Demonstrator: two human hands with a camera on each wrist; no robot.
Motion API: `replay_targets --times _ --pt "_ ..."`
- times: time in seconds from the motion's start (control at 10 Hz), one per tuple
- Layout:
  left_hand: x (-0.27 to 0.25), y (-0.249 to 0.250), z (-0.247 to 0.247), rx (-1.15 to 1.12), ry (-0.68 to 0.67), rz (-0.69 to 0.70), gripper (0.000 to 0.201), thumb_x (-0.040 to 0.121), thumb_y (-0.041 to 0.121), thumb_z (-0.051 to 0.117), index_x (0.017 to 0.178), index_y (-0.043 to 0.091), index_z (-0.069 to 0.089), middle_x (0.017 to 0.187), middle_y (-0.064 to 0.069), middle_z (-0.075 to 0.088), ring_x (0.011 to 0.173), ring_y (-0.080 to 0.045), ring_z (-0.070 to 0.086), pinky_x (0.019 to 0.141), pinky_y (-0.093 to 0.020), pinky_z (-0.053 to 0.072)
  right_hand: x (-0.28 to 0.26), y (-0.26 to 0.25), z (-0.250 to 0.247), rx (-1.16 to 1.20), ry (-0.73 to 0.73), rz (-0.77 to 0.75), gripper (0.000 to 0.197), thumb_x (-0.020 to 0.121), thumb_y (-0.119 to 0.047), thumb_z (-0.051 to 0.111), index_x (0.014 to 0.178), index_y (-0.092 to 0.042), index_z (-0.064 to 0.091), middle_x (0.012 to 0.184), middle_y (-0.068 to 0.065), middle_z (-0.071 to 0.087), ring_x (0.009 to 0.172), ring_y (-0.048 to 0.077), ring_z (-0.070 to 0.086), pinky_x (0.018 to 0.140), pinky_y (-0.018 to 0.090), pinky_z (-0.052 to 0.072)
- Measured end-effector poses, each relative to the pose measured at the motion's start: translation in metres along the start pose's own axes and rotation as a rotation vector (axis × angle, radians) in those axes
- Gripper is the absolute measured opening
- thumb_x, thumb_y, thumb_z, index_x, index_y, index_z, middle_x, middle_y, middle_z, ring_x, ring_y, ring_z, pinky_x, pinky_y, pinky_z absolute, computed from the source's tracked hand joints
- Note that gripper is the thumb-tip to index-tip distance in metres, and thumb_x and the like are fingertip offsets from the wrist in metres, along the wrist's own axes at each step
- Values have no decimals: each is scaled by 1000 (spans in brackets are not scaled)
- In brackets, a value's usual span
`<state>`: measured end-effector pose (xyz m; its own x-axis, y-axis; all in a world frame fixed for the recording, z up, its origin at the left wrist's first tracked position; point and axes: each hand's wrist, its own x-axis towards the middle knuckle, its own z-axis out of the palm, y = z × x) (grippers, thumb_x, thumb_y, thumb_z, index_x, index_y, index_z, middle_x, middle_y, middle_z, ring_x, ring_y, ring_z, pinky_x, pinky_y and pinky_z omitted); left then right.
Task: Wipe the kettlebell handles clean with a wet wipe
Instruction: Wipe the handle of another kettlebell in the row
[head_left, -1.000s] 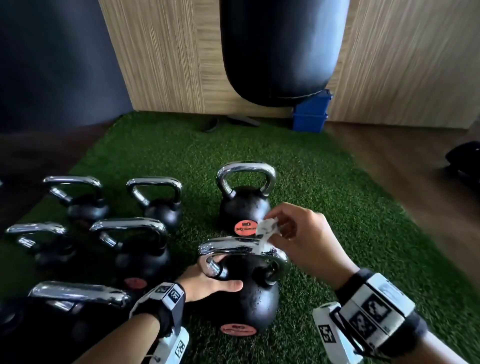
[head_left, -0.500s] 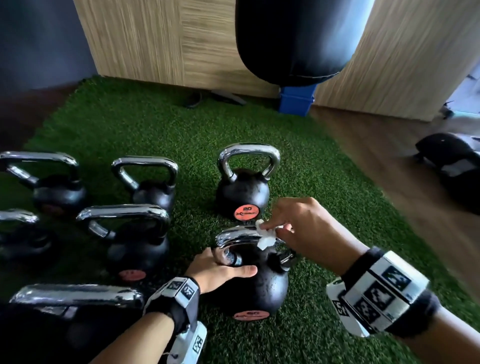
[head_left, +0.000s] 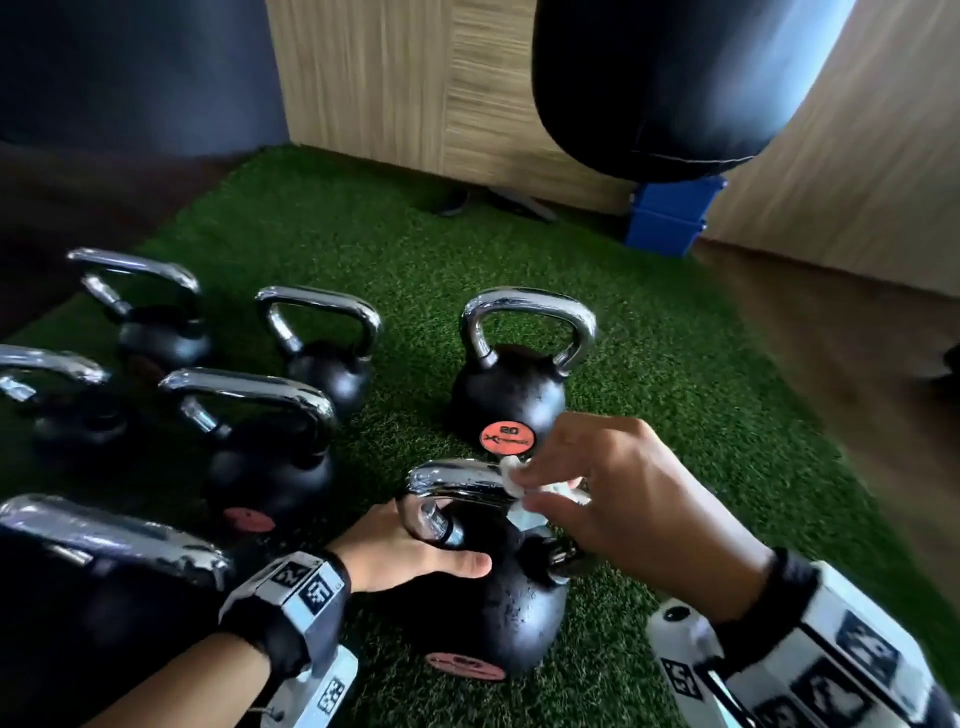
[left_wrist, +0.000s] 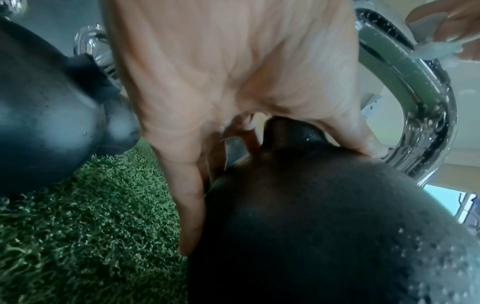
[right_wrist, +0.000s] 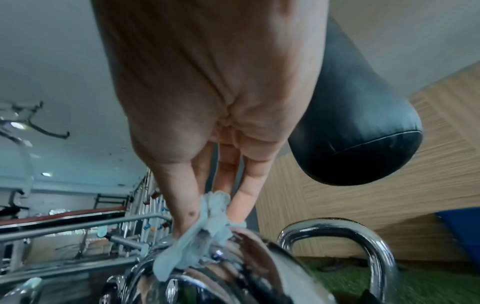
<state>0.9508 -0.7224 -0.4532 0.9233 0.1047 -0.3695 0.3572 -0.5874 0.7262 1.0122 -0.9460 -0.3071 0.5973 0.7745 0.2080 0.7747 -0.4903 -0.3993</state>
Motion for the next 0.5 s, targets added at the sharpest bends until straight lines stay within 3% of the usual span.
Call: replay_targets --times 0.1,0.2,0.3,0.4,0.5 --pt "0 -10 9 -63 81 -20 64 39 94 75 97 82 50 98 48 63 104 17 58 93 -10 42 -10 19 -2 42 59 -5 15 76 -28 86 90 -26 79 82 -16 66 72 -3 60 65 14 48" --pt "-6 -11 13 -78 63 26 55 53 93 71 97 91 39 105 62 48 106 34 43 90 2 30 -12 27 -1 82 122 -8 17 73 -30 88 88 -30 81 78 -13 67 68 1 60 64 17 48" --pt "-10 -4 15 -101 48 60 56 70 81 71 119 81 44 125 58 45 121 29 41 103 -3 28 -6 19 8 79 163 -77 13 74 -27 86 86 -27 81 77 -10 67 66 2 56 65 21 46" --pt "-9 -7 19 -132 80 77 65 80 68 73 140 57 49 141 38 51 136 15 40 117 -16 27 -16 24 15 98 215 -40 14 74 -27 87 86 -27 81 77 -11 68 65 2 58 64 15 44" --pt "-9 -3 17 -149 62 59 42 83 59 74 113 76 50 114 62 46 116 37 37 94 9 27 -42 44 16 188 310 49 22 65 -25 92 84 -27 83 71 -14 68 60 -1 61 63 0 39"
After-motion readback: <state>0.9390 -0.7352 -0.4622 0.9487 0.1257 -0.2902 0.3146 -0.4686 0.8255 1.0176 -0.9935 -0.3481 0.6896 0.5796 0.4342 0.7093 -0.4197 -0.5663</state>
